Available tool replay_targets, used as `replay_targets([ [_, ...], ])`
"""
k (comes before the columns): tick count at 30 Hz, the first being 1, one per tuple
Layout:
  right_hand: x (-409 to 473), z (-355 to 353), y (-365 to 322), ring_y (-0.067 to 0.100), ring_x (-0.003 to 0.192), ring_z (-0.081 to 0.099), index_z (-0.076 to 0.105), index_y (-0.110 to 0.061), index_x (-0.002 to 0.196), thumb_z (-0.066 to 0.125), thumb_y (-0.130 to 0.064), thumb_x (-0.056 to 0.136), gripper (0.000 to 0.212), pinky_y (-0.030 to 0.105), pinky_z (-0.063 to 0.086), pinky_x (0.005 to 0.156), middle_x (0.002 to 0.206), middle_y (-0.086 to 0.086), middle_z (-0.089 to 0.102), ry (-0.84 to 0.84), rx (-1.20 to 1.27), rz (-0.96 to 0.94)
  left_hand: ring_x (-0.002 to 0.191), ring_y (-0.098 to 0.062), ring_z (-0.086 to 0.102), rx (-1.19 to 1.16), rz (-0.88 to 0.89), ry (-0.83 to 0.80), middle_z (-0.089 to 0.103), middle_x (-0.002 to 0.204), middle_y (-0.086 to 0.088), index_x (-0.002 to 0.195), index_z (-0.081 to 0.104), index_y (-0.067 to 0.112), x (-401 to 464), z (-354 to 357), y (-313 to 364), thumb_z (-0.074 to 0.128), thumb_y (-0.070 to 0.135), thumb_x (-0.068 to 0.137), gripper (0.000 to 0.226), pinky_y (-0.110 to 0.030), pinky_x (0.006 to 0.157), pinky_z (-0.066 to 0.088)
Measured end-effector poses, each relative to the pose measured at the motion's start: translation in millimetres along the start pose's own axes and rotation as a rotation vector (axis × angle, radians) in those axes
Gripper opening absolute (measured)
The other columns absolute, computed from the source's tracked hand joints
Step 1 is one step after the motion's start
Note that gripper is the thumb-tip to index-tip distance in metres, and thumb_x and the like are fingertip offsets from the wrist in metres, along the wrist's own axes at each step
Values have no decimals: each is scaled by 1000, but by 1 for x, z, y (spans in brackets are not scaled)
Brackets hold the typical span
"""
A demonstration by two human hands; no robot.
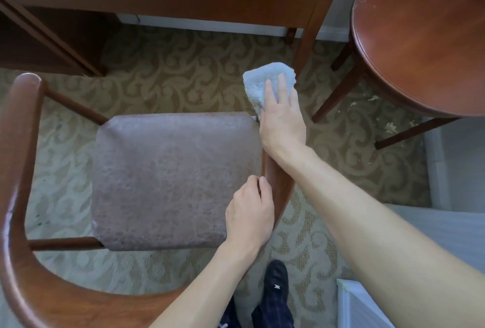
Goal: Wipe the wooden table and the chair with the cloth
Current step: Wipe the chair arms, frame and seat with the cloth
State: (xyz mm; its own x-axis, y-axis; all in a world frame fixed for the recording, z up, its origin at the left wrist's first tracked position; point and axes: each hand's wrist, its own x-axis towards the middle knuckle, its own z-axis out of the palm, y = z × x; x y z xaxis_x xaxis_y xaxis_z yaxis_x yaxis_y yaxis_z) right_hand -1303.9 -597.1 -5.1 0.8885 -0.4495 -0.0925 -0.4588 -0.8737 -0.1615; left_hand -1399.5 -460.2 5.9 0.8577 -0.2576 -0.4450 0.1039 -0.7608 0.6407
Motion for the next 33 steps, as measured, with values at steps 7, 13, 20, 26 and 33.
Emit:
replay_targets([
  [7, -85, -7, 18, 29, 114, 60, 22, -11, 159, 48, -22, 102, 64, 33, 50, 84, 150, 15, 38, 48, 485, 101, 78, -30, 57, 24, 8, 13, 61, 77, 0, 73, 39, 24, -1, 0, 3, 30, 35, 107, 37, -47, 73, 49],
  [13, 23, -25, 20, 24, 116, 61, 46, -14, 142, 47, -17, 99, 43, 39, 52, 98, 132, 6, 61, -59, 839, 268, 60, -19, 47, 4, 41, 47, 48, 62, 6, 67, 34, 26, 1, 5, -2, 31, 35, 105, 39, -42, 61, 41],
  [20, -2, -15, 27, 23, 118, 59, 41, -19, 148, 40, -18, 103, 45, 43, 49, 104, 132, 5, 60, -52, 892, 232, 59, -20, 43, 26, 54, 66, 44, 60, 6, 65, 33, 25, 2, 6, -1, 33, 34, 106, 42, -41, 59, 36],
  [26, -50, -7, 24, 20, 112, 56, 23, -27, 158, 38, -24, 105, 55, 33, 45, 94, 134, 5, 55, -25, 897, 290, 57, -18, 42, 17, 46, 64, 46, 59, 4, 63, 34, 23, 1, 4, 1, 34, 28, 104, 42, -39, 56, 29],
  [33, -109, -8, 17, 21, 117, 58, 35, -22, 155, 39, -12, 102, 54, 40, 47, 104, 130, 6, 61, 13, 1067, 407, 73, -31, 46, 29, 63, 26, 50, 70, -1, 69, 40, 19, 5, 5, -3, 32, 24, 104, 37, -39, 63, 25],
])
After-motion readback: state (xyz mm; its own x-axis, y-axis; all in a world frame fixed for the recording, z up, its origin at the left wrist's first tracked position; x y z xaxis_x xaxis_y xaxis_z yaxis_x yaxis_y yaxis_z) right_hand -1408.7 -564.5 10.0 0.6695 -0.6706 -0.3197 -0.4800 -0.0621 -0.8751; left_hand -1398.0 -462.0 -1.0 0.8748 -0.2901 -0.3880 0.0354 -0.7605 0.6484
